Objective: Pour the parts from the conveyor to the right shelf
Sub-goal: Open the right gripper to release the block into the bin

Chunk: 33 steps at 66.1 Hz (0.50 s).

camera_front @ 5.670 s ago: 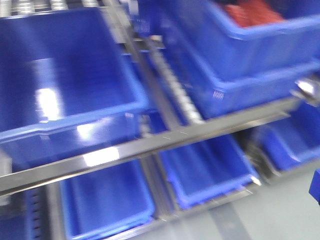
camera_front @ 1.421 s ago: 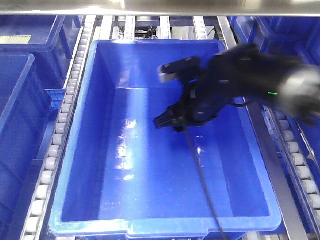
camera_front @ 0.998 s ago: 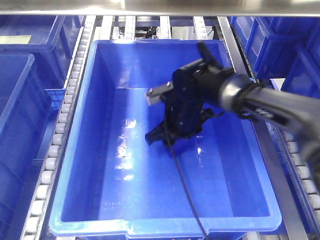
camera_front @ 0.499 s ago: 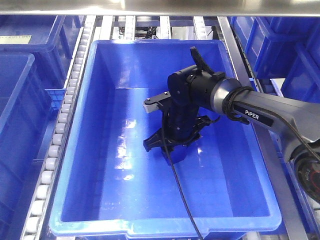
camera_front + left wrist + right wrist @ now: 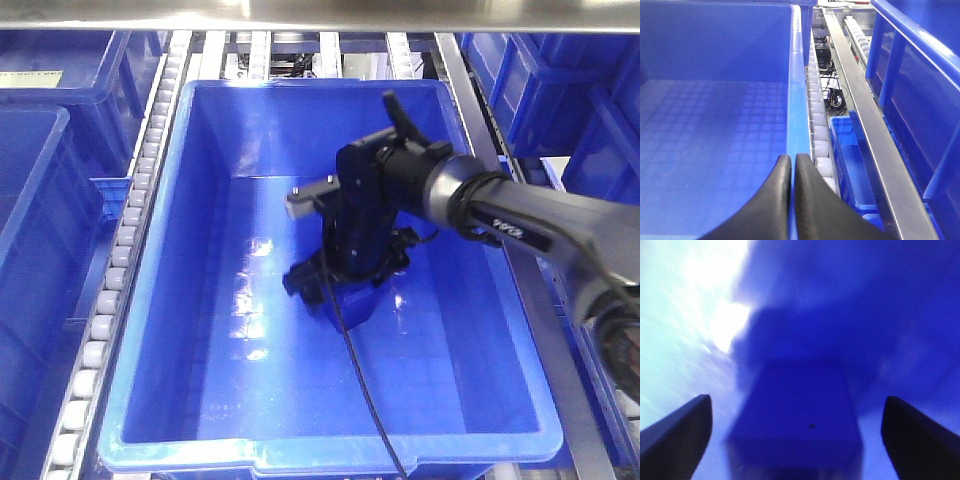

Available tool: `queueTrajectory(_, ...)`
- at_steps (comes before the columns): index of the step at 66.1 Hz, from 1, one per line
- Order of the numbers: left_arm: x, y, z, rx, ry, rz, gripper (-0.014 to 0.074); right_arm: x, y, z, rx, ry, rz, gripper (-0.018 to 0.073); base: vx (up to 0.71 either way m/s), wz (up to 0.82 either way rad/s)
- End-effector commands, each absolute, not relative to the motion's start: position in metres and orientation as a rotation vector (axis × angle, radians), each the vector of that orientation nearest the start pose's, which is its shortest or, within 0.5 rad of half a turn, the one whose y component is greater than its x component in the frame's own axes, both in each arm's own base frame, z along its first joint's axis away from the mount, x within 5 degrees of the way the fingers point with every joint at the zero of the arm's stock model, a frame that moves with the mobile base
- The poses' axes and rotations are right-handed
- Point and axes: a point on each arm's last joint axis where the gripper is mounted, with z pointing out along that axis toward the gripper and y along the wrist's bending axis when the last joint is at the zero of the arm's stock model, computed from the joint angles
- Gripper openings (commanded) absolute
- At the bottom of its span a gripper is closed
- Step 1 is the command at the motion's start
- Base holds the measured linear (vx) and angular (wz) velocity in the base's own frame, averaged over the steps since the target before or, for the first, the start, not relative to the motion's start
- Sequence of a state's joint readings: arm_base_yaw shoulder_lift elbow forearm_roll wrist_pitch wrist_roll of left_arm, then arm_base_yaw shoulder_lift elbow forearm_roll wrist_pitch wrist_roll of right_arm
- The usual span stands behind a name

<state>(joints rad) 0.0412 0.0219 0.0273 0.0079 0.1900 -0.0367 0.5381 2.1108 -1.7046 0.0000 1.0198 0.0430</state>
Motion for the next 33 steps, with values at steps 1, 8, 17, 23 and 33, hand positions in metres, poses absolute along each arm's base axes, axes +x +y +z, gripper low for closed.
queueTrajectory(1,0.059,0.002,0.198,-0.067,1.645,-0.007,-0.0006,0.381,0.226,0.248,-0.667,2.662,0.137,0.0629,0.0,0.0)
queueTrajectory(8,0.059,0.002,0.198,-0.067,1.645,-0.007,-0.0006,0.379,0.226,0.26,-0.646,2.583,0.145,0.0595,0.0,0.0)
queueTrajectory(17,0.059,0.002,0.198,-0.067,1.645,-0.007,-0.0006,0.376,0.224,0.273,-0.605,2.486,0.175,0.0559,0.0,0.0)
queueTrajectory(23,0.059,0.002,0.198,-0.067,1.645,-0.007,-0.0006,0.37,0.22,0.283,-0.572,2.41,0.205,0.0531,0.0,0.0)
queueTrajectory(33,0.059,0.002,0.198,-0.067,1.645,-0.007,-0.0006,0.351,0.208,0.298,-0.531,2.284,0.246,0.0393,0.0,0.0)
